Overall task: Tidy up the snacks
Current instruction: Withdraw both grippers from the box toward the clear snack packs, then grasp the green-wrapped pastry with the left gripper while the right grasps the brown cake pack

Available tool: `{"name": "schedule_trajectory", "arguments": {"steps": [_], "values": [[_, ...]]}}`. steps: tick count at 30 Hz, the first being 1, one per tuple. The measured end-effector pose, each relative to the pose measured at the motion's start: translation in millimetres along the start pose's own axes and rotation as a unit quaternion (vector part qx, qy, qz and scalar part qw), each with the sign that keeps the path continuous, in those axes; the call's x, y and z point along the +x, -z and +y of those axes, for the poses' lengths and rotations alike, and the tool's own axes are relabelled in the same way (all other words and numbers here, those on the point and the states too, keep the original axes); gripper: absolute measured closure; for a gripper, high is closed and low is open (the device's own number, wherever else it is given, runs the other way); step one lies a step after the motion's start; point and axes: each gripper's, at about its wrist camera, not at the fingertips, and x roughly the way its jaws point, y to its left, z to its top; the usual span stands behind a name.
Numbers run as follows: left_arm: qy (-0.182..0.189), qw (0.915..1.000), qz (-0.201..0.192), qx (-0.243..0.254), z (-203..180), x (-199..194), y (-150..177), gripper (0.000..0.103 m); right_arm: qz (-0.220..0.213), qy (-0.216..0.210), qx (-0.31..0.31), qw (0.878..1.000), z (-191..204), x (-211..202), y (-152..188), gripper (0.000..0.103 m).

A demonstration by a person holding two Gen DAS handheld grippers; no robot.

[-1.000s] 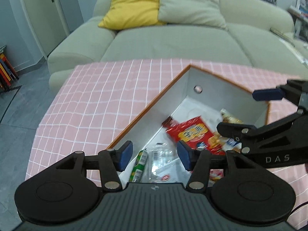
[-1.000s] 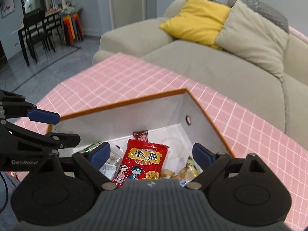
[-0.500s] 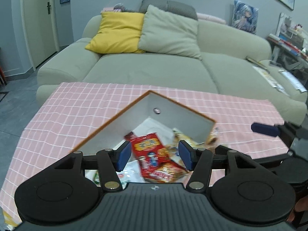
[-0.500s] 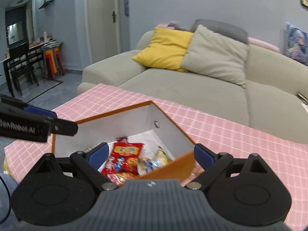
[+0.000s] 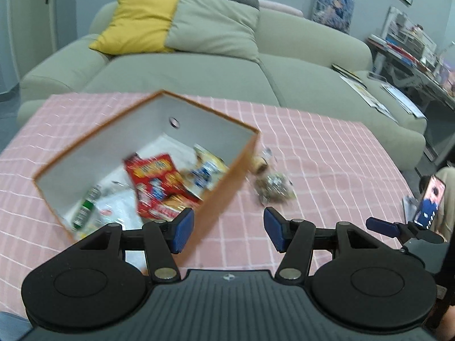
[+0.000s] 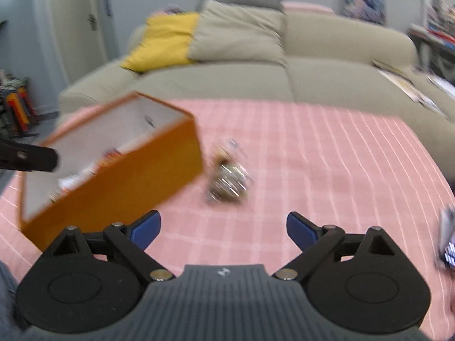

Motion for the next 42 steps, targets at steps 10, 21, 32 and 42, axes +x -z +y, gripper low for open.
{"name": "schedule_trajectory", "arguments": {"steps": [10,21,32,42], "values": [[0.033,0.9993,0.019,0.004,-36,57,20,0.037,-0.014,0.011,-0.079,0.997,-22,32,15,0.016],[0.031,0.999,0.03,-0.005,-55,115,4,0.032,0.008,0.034,-0.083,0.996,-44,77,8,0.028],[0.009,0.999,0.037,-0.024,-68,161,-12,0.023,0.0,0.034,-0.036,0.999,-68,106,-1,0.027],[-0.016,0.9974,0.054,-0.046,-74,194,-21,0.019,-0.004,0.02,-0.015,1.0,-76,114,-6,0.024]]}}
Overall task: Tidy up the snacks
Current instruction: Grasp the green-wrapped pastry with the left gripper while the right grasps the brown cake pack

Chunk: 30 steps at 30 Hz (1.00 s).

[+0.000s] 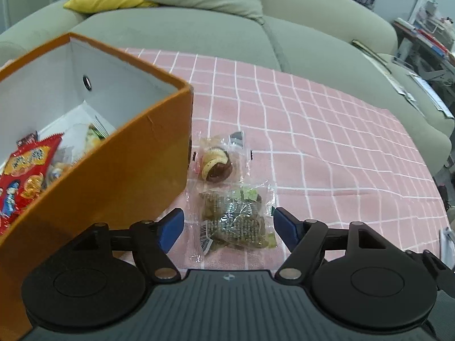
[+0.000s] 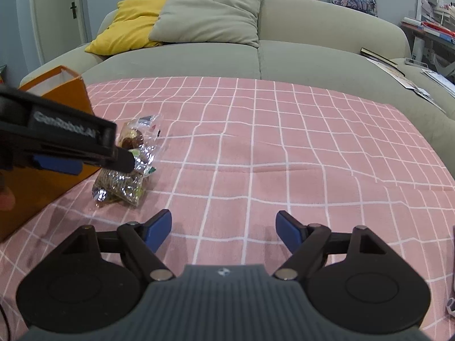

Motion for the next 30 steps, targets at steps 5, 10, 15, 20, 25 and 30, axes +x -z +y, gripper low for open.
{"name": "schedule_trajectory", "arguments": {"steps": [5,10,15,20,25,30], "values": [[-0.005,0.9999,0.015,-0.003,-1,14,-1,0.02,0.001,-0.002,0.009,1.0,-3,5,-3,0.024],[0.012,0.9997,0.017,-0.01,4,18,-1,0.025,0.005,-0.006,0.01,1.0,-5,11,-5,0.024],[0.031,0.9992,0.022,-0.012,11,18,0,0.038,0.006,-0.011,0.008,1.0,-2,15,-5,0.024],[0.039,0.9988,0.026,-0.011,13,19,1,0.049,0.009,-0.016,0.006,1.0,-1,20,-5,0.024],[0.035,0.999,0.026,-0.004,11,13,1,0.056,0.007,-0.023,0.004,1.0,-1,22,-6,0.024],[0.011,0.9993,0.034,0.008,14,-2,7,0.058,0.004,-0.052,-0.012,0.999,2,29,-16,0.024]]}}
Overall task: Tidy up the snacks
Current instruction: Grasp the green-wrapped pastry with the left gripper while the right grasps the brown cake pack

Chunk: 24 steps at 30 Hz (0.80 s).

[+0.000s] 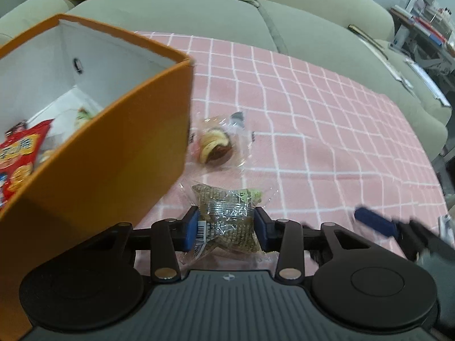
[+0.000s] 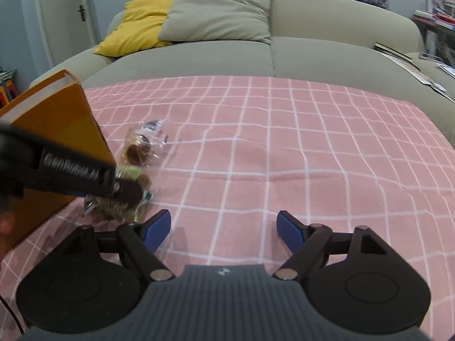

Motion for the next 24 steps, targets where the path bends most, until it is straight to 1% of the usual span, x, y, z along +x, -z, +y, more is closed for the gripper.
{"name": "schedule_trajectory", "arguments": {"steps": [2,3,5,8,11,14,17,19,22,24], "values": [[-0.004,1.0,0.007,-0.004,2,-6,3,0.058,-0.002,-0.02,-0.021,1.0,3,6,-6,0.026],[-0.005,0.9999,0.007,-0.007,3,-10,4,0.058,-0.002,-0.028,-0.036,0.999,6,10,-10,0.028],[-0.01,0.9999,0.005,-0.009,7,-17,8,0.058,-0.001,-0.045,-0.072,0.996,12,19,-16,0.03],[-0.018,0.9997,0.012,-0.014,12,-25,14,0.058,-0.003,-0.083,-0.114,0.99,16,31,-23,0.032],[-0.031,0.999,0.025,-0.021,17,-31,22,0.058,-0.008,-0.107,-0.152,0.983,19,41,-34,0.032],[-0.035,0.9984,0.034,-0.027,22,-33,29,0.058,-0.013,-0.116,-0.17,0.978,27,49,-44,0.032],[-0.033,0.9983,0.039,-0.026,24,-35,33,0.058,-0.011,-0.13,-0.172,0.977,38,61,-56,0.023],[-0.035,0.9983,0.04,-0.023,26,-37,34,0.058,-0.009,-0.13,-0.181,0.975,46,68,-59,0.023],[-0.035,0.9983,0.039,-0.023,27,-39,34,0.058,-0.004,-0.133,-0.191,0.973,54,77,-60,0.026],[-0.036,0.9982,0.04,-0.027,29,-40,34,0.058,-0.003,-0.134,-0.193,0.972,57,82,-62,0.034]]}}
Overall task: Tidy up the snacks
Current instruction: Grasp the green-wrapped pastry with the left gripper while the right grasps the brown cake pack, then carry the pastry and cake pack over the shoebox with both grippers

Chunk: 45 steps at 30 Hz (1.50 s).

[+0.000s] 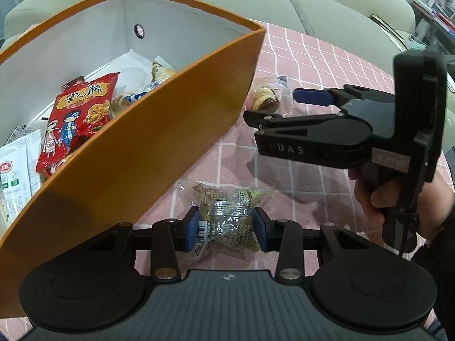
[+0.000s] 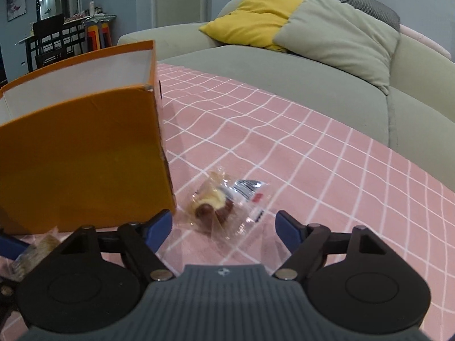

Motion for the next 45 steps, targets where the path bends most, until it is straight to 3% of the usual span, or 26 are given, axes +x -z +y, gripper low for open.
{"name": "schedule_trajectory", "arguments": {"steps": [7,14,29,35,45], "values": [[-0.001,1.0,0.004,-0.005,3,-1,2,0.058,0.003,0.005,0.016,1.0,3,1,-1,0.053],[-0.007,0.9999,0.005,-0.01,9,-1,4,0.058,0.011,0.014,0.033,0.999,8,-10,3,0.062],[0.013,0.9993,0.005,-0.034,25,-5,12,0.058,0.026,0.057,0.133,0.989,34,-98,47,0.065],[0.032,0.9991,-0.015,-0.023,22,-27,20,0.058,0.022,0.069,0.171,0.983,45,-134,55,0.066],[0.058,0.9966,-0.057,-0.011,25,-77,32,0.058,0.001,0.069,0.179,0.981,84,-186,52,0.067]]}}
